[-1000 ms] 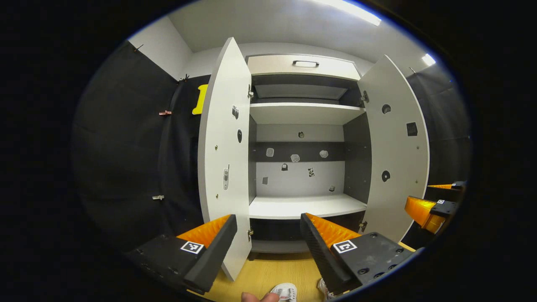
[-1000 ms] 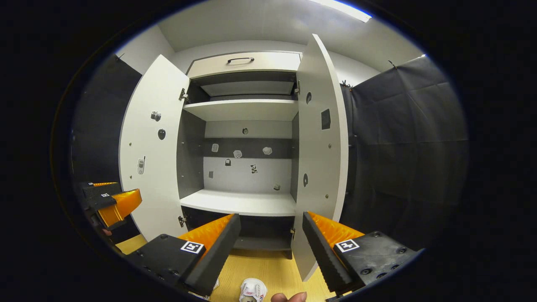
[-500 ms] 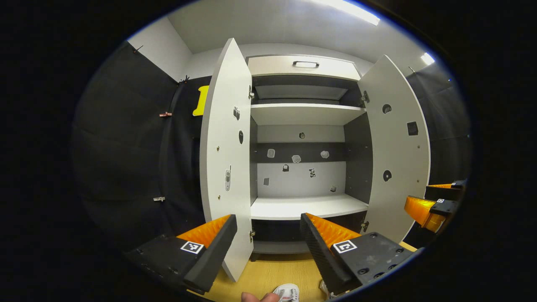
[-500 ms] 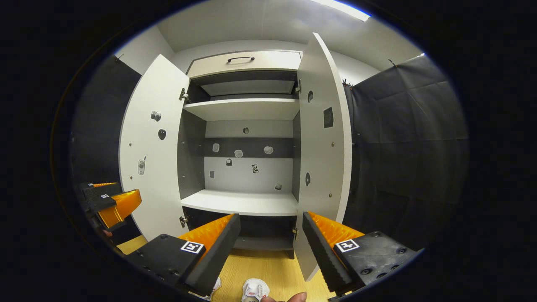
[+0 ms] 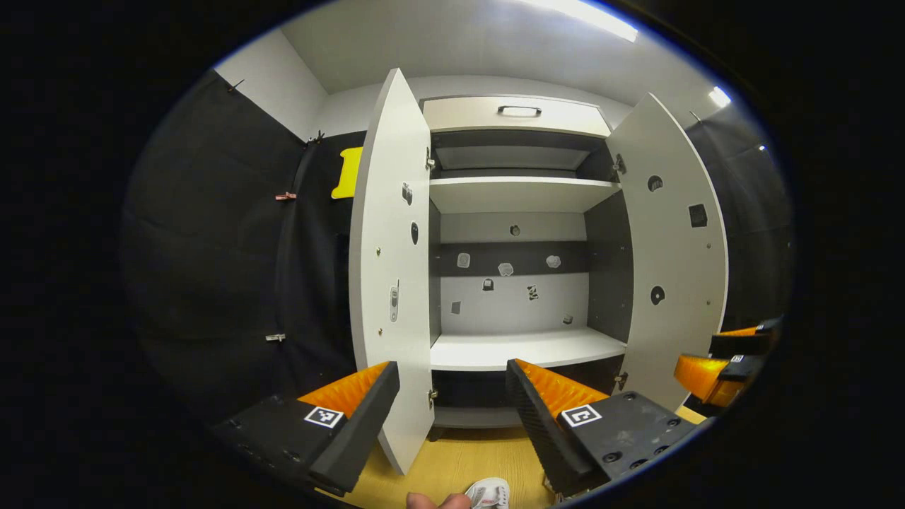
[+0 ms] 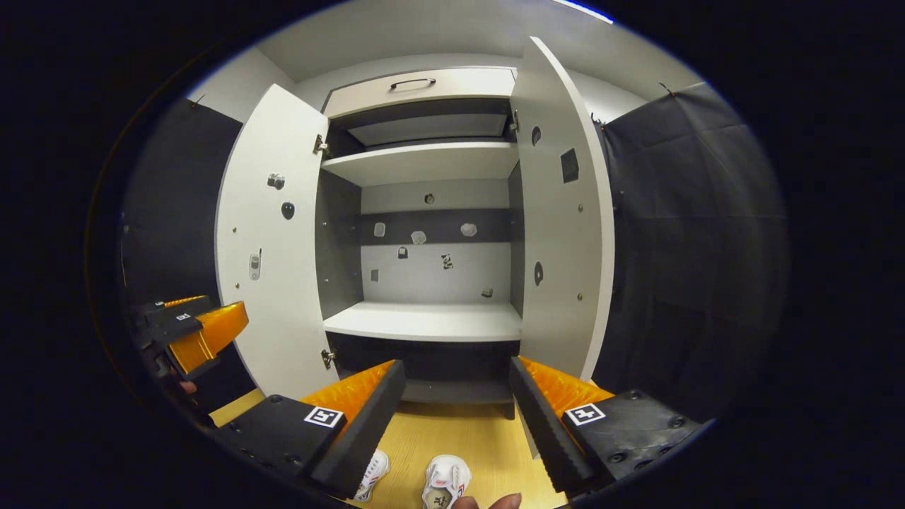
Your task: Grab one shoe with the right hand and put it into the shoe cabinet, grab the other shoe with the left hand and put it into the shoe cabinet; then close the right door with the right hand and the left door with the left hand.
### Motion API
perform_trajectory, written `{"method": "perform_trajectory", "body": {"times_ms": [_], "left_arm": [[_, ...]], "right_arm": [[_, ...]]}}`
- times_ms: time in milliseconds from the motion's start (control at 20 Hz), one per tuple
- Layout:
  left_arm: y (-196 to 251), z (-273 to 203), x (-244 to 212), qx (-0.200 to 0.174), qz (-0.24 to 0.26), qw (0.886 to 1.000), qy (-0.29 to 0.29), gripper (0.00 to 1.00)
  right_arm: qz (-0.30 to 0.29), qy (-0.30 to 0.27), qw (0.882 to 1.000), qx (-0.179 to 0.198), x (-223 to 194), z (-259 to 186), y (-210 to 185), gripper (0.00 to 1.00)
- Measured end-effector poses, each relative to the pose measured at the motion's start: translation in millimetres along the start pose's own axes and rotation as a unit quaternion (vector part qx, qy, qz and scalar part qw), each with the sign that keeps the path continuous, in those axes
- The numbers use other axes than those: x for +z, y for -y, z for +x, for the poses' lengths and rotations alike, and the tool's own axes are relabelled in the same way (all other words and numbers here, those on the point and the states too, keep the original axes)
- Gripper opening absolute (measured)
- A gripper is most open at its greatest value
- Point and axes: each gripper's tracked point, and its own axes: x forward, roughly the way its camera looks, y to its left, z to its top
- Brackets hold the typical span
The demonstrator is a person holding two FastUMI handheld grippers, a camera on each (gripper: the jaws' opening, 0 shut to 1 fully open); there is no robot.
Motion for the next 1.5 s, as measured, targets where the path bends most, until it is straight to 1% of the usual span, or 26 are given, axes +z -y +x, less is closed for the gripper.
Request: {"method": "perform_trajectory", "body": {"times_ms": [150,350,450,600,700,750,850,900,950,1000,1150,1250,1300,1350,1400,1500], "left_arm": [[-4.9,-4.0,-10.4,0.005,0.004,1.0,-0.002,0.95],[-10.0,-9.8,-20.3,0.009,0.014,1.0,0.001,0.95],[-12.4,-12.7,-25.5,0.01,0.021,1.0,0.001,0.95],[-16.4,-16.8,-34.4,0.016,0.025,1.0,-0.004,0.95],[-19.6,-19.6,-43.5,0.022,0.027,0.999,-0.011,0.95],[-19.9,-21.1,-49.1,0.024,0.028,0.999,-0.017,0.95],[-20.8,-24.5,-59.0,0.025,0.033,0.999,-0.028,0.96],[-20.8,-26.4,-62.9,0.024,0.035,0.999,-0.034,0.95],[-21.6,-28.3,-68.5,0.023,0.037,0.998,-0.04,0.95],[-23.0,-30.1,-72.3,0.024,0.04,0.998,-0.046,0.95],[-29.3,-33.4,-86.8,0.03,0.051,0.996,-0.062,0.94],[-31.8,-35.7,-91.9,0.034,0.056,0.996,-0.066,0.94],[-32.2,-36.5,-93.5,0.034,0.057,0.996,-0.066,0.94],[-31.7,-37.1,-95.5,0.033,0.057,0.996,-0.067,0.94],[-31.0,-37.8,-97.0,0.031,0.057,0.996,-0.068,0.94],[-33.0,-37.5,-99.2,0.033,0.061,0.995,-0.069,0.94]], "right_arm": [[0.017,-0.052,0.998,0.019,-46.3,-4.0,-13.1,0.98],[0.043,-0.126,0.99,0.035,-115.6,-10.0,-28.4,0.98],[0.05,-0.159,0.985,0.037,-150.2,-12.7,-31.7,0.98],[0.067,-0.209,0.975,0.027,-202.5,-13.2,-32.7,0.98],[0.079,-0.244,0.966,0.028,-241.2,-16.2,-37.2,0.92],[0.084,-0.262,0.961,0.029,-260.4,-17.4,-38.8,0.84],[0.089,-0.288,0.953,0.031,-295.1,-17.6,-42.2,0.81],[0.089,-0.3,0.949,0.025,-311.4,-15.6,-41.1,0.75],[0.093,-0.309,0.946,0.018,-325.0,-11.4,-40.1,0.62],[0.095,-0.315,0.944,0.01,-338.3,-6.0,-38.4,0.57],[0.1,-0.331,0.938,-0.014,-372.0,4.7,-33.5,0.57],[0.098,-0.324,0.94,-0.027,-385.9,16.5,-33.6,0.57],[0.096,-0.319,0.942,-0.033,-389.8,23.2,-31.5,0.54],[0.098,-0.315,0.943,-0.043,-392.2,29.6,-32.0,0.39],[0.104,-0.312,0.943,-0.05,-395.9,37.2,-33.0,0.43],[0.099,-0.291,0.95,-0.064,-393.3,54.8,-30.6,0.42]]}}
